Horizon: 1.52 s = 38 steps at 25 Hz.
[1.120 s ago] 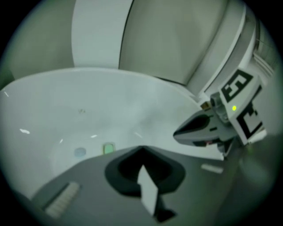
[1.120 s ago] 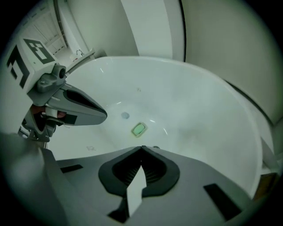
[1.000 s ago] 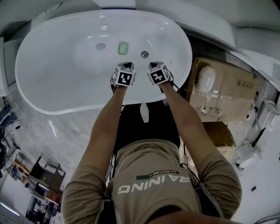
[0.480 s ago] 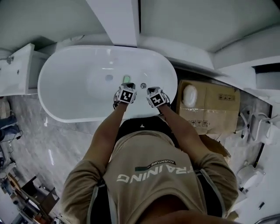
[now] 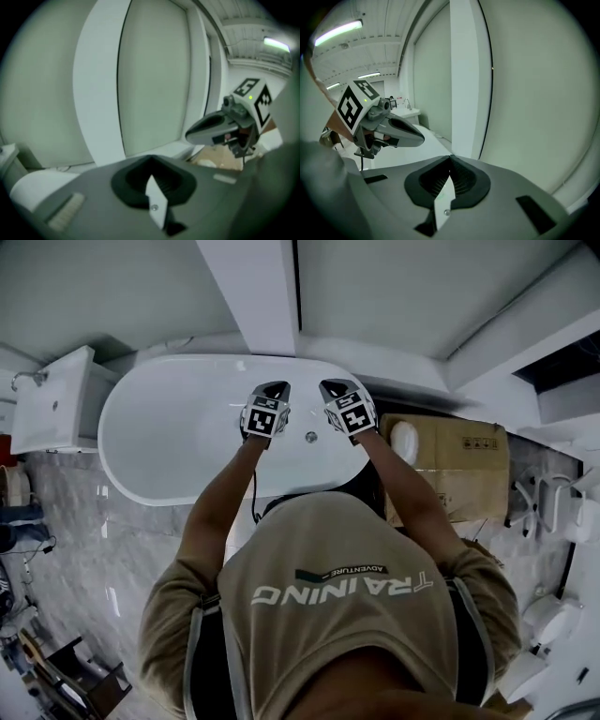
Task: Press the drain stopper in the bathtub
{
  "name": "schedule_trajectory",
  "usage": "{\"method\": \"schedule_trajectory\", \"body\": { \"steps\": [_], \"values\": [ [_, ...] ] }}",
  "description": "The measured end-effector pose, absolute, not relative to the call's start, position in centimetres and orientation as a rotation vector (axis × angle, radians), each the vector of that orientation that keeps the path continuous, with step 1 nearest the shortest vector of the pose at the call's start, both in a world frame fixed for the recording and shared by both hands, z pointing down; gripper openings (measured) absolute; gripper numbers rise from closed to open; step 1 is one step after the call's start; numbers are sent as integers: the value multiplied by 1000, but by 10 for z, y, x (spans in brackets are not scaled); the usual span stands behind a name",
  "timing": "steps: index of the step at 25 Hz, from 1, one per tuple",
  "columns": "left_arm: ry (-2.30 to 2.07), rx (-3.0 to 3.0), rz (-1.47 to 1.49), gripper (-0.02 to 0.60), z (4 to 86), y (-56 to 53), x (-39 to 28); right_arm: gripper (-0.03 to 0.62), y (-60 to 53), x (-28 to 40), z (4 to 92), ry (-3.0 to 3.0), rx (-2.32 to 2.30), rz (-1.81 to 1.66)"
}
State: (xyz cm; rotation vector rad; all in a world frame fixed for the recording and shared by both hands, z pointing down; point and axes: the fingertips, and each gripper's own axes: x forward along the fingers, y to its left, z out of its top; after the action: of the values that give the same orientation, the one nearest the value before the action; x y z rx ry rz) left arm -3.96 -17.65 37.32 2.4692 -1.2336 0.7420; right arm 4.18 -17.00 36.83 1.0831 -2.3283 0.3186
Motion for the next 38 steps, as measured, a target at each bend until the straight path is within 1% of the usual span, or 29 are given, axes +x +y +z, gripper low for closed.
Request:
{"method": "schedule_trajectory", "body": {
  "steps": [5, 13, 21, 28, 34, 38],
  "values": [
    [-1324, 2579, 669, 2, 306, -204, -54, 9, -194, 34, 285, -2427, 1177, 127],
    [-1476, 2754, 476, 3, 192, -235, -58, 9, -205, 28, 172, -2564, 1296, -45],
    [-1570, 2894, 302, 2, 104, -221, -45, 8, -187, 26, 97, -2704, 1364, -155],
    [-1657, 2938, 160, 2, 55, -203, -45, 9, -176, 33, 67, -2765, 1398, -201],
    [-1691, 2893, 89, 3, 53, -190, -57, 8, -169, 31, 62, -2775, 1434, -216],
    [-1679, 2889, 97, 3, 59, -188, -55, 9, -170, 32, 70, -2763, 1445, -197]
  ]
}}
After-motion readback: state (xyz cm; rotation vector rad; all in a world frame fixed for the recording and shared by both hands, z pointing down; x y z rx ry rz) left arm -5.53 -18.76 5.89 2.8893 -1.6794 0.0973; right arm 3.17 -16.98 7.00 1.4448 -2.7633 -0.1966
